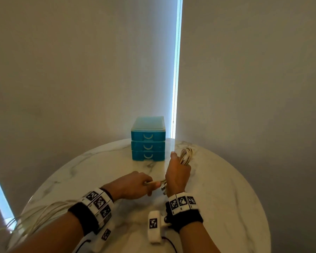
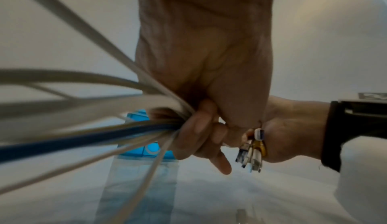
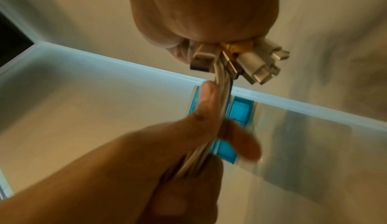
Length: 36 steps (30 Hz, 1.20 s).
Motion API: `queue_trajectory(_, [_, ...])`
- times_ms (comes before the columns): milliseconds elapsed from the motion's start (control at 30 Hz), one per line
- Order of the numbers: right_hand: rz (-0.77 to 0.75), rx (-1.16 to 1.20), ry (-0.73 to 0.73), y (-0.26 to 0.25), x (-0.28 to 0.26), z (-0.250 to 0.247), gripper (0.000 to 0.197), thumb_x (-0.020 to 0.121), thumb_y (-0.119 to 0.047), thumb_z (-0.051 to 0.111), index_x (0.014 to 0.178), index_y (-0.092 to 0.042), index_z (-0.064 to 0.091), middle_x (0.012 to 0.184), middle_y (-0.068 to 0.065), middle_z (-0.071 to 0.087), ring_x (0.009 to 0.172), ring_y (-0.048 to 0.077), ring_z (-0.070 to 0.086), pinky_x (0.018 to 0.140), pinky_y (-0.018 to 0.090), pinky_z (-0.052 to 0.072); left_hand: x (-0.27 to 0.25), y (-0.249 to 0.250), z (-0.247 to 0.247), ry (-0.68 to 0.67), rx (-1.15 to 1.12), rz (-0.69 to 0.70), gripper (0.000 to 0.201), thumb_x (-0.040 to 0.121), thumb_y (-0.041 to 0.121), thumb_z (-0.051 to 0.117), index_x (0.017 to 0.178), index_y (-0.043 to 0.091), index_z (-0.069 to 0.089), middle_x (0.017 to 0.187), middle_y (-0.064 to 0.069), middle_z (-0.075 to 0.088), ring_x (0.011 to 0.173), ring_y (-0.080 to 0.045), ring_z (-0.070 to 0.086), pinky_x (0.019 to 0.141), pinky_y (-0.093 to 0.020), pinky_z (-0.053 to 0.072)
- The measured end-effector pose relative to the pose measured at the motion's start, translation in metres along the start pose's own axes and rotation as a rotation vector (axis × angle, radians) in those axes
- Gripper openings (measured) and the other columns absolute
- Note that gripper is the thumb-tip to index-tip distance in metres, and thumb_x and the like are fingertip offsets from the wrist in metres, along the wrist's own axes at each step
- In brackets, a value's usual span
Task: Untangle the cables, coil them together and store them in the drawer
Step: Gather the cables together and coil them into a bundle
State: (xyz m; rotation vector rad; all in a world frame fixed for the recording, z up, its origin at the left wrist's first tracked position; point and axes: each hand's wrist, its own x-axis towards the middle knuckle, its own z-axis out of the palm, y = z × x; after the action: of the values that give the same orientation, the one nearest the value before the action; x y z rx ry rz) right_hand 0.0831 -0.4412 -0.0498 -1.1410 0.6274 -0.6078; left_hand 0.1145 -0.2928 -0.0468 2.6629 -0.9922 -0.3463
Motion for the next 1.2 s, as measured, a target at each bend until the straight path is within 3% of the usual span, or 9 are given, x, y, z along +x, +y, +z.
queue_trajectory(267, [-0.258,-0.070,0.176,-0.014,-0.004,-0.012,0.049,0.107,-0.036,0.062,0.063,-0.019,0.052,0.068,0.005,0.060,0.060,0.014,0.053,0.054,0.027,0.042,-0.018,-0.025,-0.020,0.001,0.030,-0.029,0.047,0.105,0.069,0.036,0.102,0.031,0.063,0.088,0.010,0.063,0.080,-0.008,0.057,0.073,-0.026,0.046])
queue_trajectory(433, [-0.362,-0.259,0.060,-0.003,0.000,-0.006,0.049,0.100,-0.056,0.066,0.070,-0.018,0.064,0.071,0.003,0.068,0.070,0.024,0.066,0.075,0.042,0.059,-0.021,-0.029,-0.026,0.119,0.231,0.049,0.033,0.114,0.051,0.032,0.101,0.032,0.056,0.094,0.002,0.068,0.082,-0.017,0.060,0.073,-0.034,0.046])
queue_trajectory(533, [-0.397,-0.455,-0.071,0.001,-0.001,-0.005,0.054,0.087,-0.076,0.067,0.078,-0.023,0.061,0.071,-0.006,0.064,0.073,0.018,0.065,0.071,0.032,0.055,-0.024,-0.022,-0.040,0.185,0.296,0.078,0.041,0.113,0.054,0.033,0.101,0.029,0.063,0.093,0.004,0.069,0.083,-0.015,0.062,0.080,-0.034,0.050])
queue_trajectory(600, [-0.353,-0.413,-0.225,-0.006,-0.009,-0.005,0.053,0.081,-0.080,0.070,0.074,-0.031,0.053,0.057,-0.014,0.054,0.058,0.002,0.054,0.054,0.018,0.044,-0.027,-0.016,-0.056,0.236,0.277,0.122,0.045,0.112,0.056,0.036,0.099,0.028,0.068,0.090,0.007,0.071,0.082,-0.011,0.064,0.079,-0.029,0.050])
queue_trajectory(700, [-0.174,-0.324,-0.481,-0.007,-0.017,-0.001,0.063,0.080,-0.088,0.060,0.081,-0.026,0.061,0.046,-0.013,0.050,0.041,0.002,0.047,0.041,0.019,0.040,-0.031,-0.011,-0.082,0.251,0.123,0.195,0.044,0.110,0.056,0.044,0.096,0.027,0.074,0.093,0.009,0.074,0.085,-0.006,0.066,0.080,-0.023,0.050])
queue_trajectory(867, [0.134,0.050,-0.780,0.012,-0.026,0.015,0.105,0.072,-0.103,0.044,0.138,-0.023,0.061,0.068,0.002,0.061,0.052,0.012,0.056,0.045,0.024,0.048,-0.022,0.009,-0.091,0.153,-0.071,0.241,0.035,0.109,0.053,0.047,0.084,0.042,0.068,0.086,0.017,0.067,0.087,0.001,0.063,0.084,-0.018,0.047])
queue_trajectory(933, [0.274,0.181,-0.811,0.013,-0.028,0.016,0.113,0.063,-0.104,0.046,0.120,-0.008,0.066,0.074,0.009,0.062,0.059,0.018,0.063,0.050,0.027,0.053,-0.016,0.011,-0.091,0.144,-0.099,0.239,0.037,0.108,0.055,0.046,0.094,0.035,0.074,0.095,0.013,0.071,0.096,-0.005,0.065,0.095,-0.031,0.053])
queue_trajectory(1067, [0.364,0.176,-0.890,0.015,-0.031,0.015,0.099,0.054,-0.101,0.060,0.093,-0.011,0.061,0.072,0.007,0.059,0.054,0.015,0.061,0.049,0.027,0.052,-0.010,0.006,-0.096,0.156,-0.151,0.229,0.053,0.104,0.061,0.048,0.107,0.019,0.079,0.101,0.002,0.075,0.100,-0.014,0.068,0.096,-0.034,0.056])
queue_trajectory(1200, [0.298,-0.006,-1.103,0.016,-0.028,0.007,0.056,0.070,-0.050,0.098,0.096,-0.016,0.062,0.070,0.000,0.057,0.054,0.009,0.054,0.051,0.021,0.049,-0.008,0.003,-0.103,0.094,-0.103,0.201,0.041,0.103,0.058,0.056,0.085,0.027,0.076,0.082,0.011,0.070,0.081,-0.005,0.064,0.080,-0.026,0.052])
